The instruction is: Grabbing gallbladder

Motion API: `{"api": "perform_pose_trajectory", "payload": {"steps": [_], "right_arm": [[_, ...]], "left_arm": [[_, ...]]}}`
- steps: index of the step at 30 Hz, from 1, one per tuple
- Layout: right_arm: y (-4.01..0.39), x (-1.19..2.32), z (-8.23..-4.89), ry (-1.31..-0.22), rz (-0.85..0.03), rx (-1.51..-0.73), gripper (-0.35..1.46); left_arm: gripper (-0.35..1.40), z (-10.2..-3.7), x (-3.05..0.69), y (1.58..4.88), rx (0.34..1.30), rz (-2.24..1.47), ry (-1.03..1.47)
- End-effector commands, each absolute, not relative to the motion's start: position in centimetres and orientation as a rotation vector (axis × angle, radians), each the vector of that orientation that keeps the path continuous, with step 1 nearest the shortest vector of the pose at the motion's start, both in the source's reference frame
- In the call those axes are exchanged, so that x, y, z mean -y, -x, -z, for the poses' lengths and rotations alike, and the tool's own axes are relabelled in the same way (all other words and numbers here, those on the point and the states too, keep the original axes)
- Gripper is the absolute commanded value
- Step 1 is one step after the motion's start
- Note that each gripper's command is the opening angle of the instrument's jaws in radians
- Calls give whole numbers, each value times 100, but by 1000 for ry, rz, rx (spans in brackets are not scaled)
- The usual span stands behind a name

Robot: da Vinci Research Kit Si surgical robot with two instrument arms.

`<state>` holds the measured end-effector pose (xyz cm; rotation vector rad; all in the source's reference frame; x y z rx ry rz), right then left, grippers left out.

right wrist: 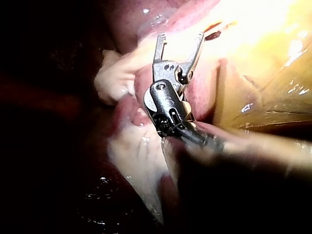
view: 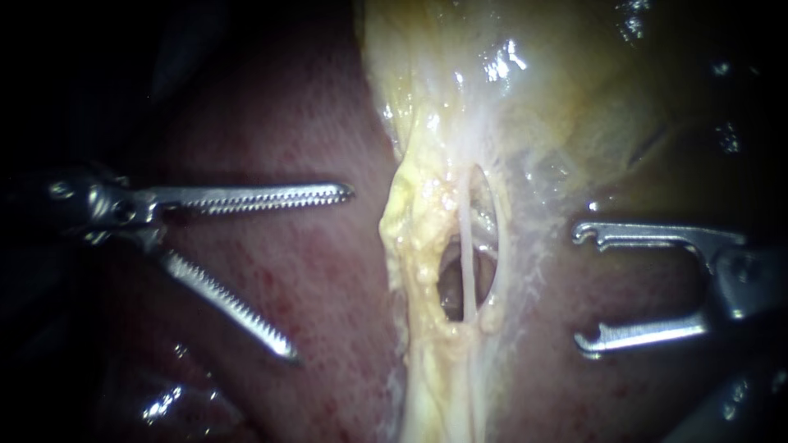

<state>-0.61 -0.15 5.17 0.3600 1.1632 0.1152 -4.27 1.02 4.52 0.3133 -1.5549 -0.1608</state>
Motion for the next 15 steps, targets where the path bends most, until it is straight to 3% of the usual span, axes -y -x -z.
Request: {"api": "perform_pose_trajectory", "payload": {"steps": [1,7,15], "right_arm": [[61,14,-517,-360,-115,-1163,60],[61,14,-517,-360,-115,-1163,60],[60,14,-517,-357,-110,-1164,60]], "left_arm": [[108,-451,-102,427,1555,161,-314],[108,-451,-103,427,1553,165,-310],[98,-440,-105,429,1456,411,-395]]}}
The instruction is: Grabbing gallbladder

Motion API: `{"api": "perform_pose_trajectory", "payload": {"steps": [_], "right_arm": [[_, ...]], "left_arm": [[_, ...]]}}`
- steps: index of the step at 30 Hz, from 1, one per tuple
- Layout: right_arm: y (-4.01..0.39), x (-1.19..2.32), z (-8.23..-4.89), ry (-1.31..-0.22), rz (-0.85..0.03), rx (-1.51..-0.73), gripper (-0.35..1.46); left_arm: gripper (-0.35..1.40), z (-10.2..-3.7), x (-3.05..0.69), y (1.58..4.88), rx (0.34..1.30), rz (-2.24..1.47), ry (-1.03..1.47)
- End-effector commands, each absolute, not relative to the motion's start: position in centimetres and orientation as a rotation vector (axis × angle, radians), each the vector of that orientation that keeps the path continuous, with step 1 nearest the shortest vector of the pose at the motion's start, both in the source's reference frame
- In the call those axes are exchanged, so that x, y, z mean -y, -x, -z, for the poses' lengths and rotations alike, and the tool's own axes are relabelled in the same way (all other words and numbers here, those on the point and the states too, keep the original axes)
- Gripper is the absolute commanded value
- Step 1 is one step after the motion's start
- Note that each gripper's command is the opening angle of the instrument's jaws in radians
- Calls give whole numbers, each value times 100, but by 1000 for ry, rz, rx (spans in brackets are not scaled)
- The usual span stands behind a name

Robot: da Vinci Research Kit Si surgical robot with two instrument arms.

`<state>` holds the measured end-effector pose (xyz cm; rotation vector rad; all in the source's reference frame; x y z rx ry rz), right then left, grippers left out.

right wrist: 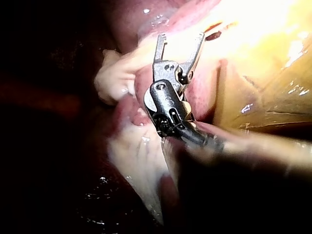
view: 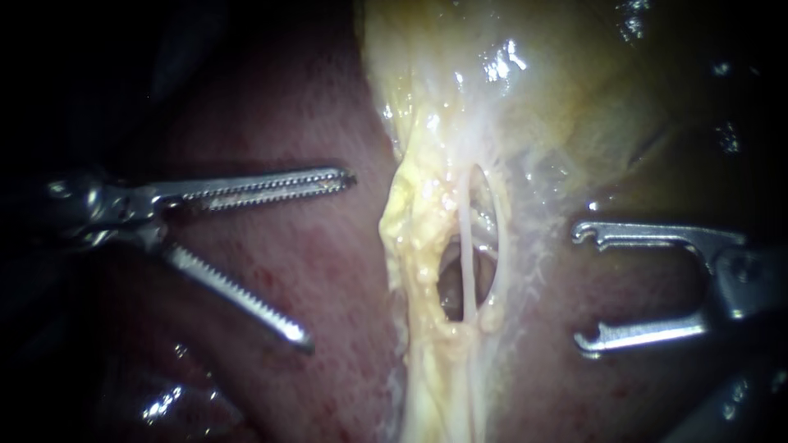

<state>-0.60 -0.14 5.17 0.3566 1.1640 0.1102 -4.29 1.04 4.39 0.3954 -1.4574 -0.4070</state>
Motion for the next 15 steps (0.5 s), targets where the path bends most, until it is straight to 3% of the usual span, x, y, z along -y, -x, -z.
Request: {"api": "perform_pose_trajectory", "payload": {"steps": [1,15], "right_arm": [[60,14,-517,-357,-110,-1164,60],[60,14,-518,-359,-116,-1163,60]], "left_arm": [[98,-438,-105,429,1444,420,-394],[74,-436,-114,440,1219,695,-473]]}}
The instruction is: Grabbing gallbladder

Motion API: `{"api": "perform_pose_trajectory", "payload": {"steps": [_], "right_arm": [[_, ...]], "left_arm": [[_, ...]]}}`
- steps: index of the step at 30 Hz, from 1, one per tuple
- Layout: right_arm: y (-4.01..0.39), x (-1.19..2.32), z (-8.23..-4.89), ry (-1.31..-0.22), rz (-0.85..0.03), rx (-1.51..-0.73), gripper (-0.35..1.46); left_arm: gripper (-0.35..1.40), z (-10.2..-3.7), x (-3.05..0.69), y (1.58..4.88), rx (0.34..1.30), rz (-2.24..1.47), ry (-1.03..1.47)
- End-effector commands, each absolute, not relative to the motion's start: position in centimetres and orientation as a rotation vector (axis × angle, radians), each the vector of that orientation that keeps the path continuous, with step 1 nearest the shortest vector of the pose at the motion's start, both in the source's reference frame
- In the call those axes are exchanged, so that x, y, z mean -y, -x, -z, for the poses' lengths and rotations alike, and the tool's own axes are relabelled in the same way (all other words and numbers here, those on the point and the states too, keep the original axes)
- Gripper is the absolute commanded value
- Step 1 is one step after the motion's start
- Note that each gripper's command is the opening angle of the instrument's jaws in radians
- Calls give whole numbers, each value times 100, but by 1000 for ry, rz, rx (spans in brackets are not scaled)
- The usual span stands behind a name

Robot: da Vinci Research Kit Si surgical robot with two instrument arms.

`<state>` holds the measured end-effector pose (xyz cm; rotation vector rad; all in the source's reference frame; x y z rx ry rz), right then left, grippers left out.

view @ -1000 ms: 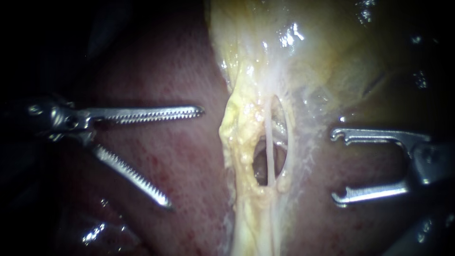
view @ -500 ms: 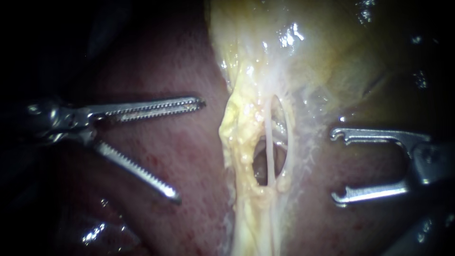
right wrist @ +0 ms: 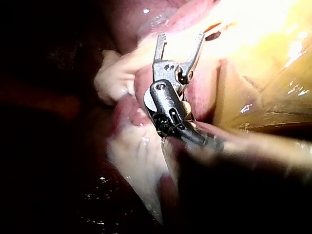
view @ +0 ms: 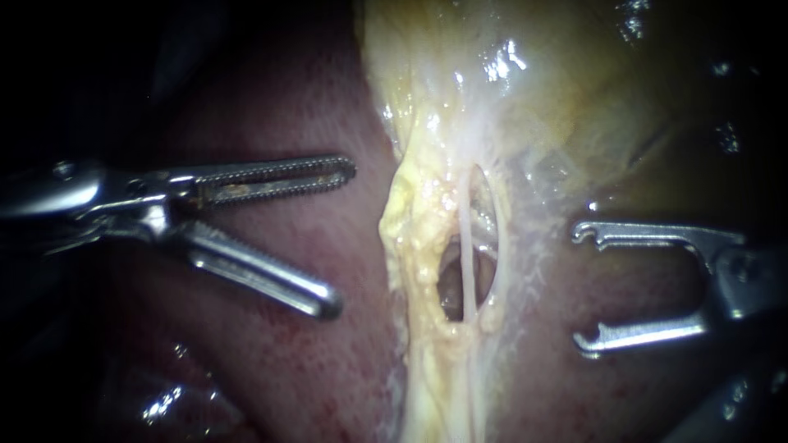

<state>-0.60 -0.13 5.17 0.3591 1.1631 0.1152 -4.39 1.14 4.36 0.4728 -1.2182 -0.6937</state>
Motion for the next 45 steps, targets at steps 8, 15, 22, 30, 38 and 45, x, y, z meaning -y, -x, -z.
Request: {"api": "perform_pose_trajectory", "payload": {"steps": [8,15,22,30,38,45], "right_arm": [[60,14,-518,-359,-116,-1163,60],[61,14,-518,-359,-116,-1163,60],[61,14,-518,-359,-116,-1163,59],[61,14,-518,-360,-116,-1163,59],[61,14,-518,-363,-121,-1162,59],[61,14,-518,-363,-121,-1162,59]], "left_arm": [[64,-436,-126,457,1147,774,-482],[54,-441,-134,474,1118,820,-489],[24,-443,-137,483,1087,857,-500],[-35,-442,-136,480,1062,895,-512],[-35,-442,-134,475,1048,903,-510],[-35,-442,-134,474,1044,906,-507]]}}
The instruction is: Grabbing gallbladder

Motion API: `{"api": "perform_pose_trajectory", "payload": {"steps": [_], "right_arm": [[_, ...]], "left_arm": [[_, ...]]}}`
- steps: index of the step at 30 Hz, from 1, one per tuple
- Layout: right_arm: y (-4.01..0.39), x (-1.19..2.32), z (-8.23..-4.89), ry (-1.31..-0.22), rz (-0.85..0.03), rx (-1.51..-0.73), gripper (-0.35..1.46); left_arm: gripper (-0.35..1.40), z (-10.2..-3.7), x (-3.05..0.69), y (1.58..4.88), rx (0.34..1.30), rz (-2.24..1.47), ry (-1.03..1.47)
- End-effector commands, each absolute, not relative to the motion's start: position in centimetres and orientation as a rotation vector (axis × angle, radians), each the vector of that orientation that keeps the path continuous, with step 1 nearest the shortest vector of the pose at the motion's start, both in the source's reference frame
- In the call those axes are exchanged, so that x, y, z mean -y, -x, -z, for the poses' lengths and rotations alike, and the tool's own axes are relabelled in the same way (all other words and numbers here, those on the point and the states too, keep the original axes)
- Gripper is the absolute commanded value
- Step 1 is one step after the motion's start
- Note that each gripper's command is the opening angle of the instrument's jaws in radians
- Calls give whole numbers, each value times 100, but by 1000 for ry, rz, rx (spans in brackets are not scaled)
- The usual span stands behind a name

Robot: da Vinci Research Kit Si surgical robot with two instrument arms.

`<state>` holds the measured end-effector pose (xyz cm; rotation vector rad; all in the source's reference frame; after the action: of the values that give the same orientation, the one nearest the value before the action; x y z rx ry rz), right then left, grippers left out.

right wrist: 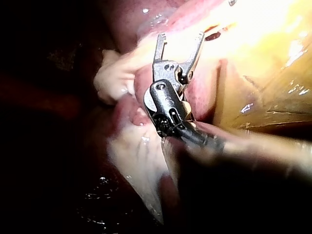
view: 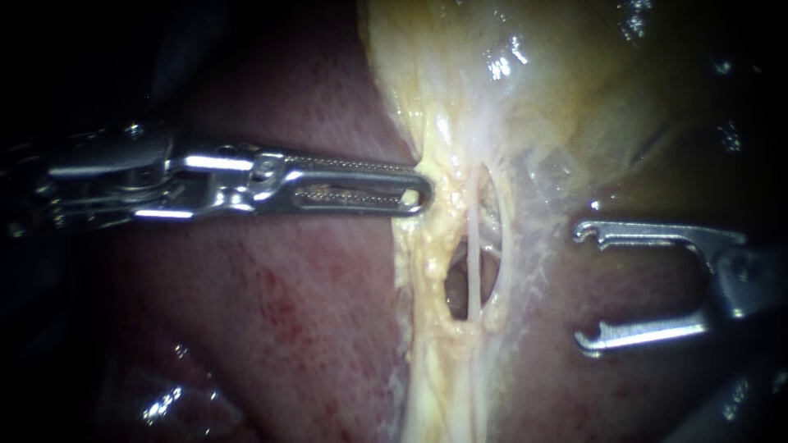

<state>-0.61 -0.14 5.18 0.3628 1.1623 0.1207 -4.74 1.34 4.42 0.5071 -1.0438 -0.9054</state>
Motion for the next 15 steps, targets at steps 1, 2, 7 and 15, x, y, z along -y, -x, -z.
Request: {"api": "perform_pose_trajectory", "payload": {"steps": [1,2,7,15], "right_arm": [[61,14,-518,-363,-121,-1162,59],[61,14,-518,-363,-121,-1162,59],[61,14,-518,-363,-121,-1162,59],[61,14,-518,-363,-121,-1162,59]], "left_arm": [[-35,-442,-134,474,1044,906,-506],[-35,-442,-134,474,1044,906,-506],[-35,-442,-134,473,1044,907,-506],[-35,-442,-134,473,1041,908,-505]]}}
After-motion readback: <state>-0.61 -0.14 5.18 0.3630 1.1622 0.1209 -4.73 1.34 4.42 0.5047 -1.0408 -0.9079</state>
